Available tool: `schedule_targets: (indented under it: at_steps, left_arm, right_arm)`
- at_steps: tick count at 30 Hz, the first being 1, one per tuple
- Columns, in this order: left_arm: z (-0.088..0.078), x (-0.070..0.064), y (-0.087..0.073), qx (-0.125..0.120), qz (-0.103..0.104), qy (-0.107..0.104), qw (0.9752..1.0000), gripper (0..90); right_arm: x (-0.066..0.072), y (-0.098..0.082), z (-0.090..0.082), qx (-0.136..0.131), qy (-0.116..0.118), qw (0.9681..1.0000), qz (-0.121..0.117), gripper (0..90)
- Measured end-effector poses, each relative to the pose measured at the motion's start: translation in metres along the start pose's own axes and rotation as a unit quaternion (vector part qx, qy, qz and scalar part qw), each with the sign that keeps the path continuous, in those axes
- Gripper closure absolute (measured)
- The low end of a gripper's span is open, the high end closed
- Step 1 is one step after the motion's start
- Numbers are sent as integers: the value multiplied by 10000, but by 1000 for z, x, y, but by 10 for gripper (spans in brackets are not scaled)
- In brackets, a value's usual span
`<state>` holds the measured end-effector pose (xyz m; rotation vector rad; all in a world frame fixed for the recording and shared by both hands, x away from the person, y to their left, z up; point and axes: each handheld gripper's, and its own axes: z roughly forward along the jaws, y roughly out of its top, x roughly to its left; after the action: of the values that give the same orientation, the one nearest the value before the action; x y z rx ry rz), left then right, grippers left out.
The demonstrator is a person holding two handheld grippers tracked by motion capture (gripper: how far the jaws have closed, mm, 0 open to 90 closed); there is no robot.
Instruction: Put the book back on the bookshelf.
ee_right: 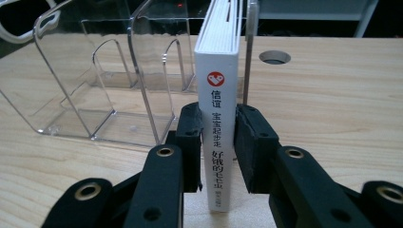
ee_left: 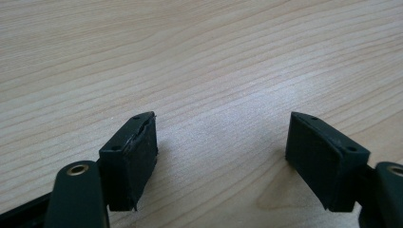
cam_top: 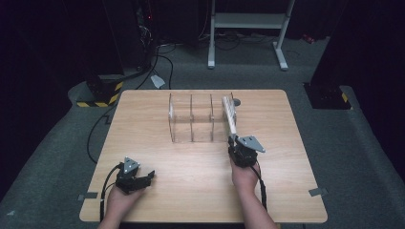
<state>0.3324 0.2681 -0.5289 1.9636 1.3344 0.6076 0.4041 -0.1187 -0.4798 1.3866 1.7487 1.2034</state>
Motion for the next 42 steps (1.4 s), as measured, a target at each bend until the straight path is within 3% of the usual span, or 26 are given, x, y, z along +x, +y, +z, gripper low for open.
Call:
schedule_targets:
  at_steps: [2,14,33,42]
  left_arm:
    - [0,0,0,1,-1,-1,10000,261]
    - [0,0,0,-1,-2,-1,10000,262]
    - [0,0,0,-3,6,-2,10000,263]
    - [0,0,0,-4,4,-2,10000,263]
  right_arm:
    - [1,0,0,-12,-64,9999,109,726]
    - [11,-1,5,-109,-308,9994,130,730]
    - [11,2,8,-119,-324,9993,119,722]
    - [11,6,2,-186,-185,9996,64,614]
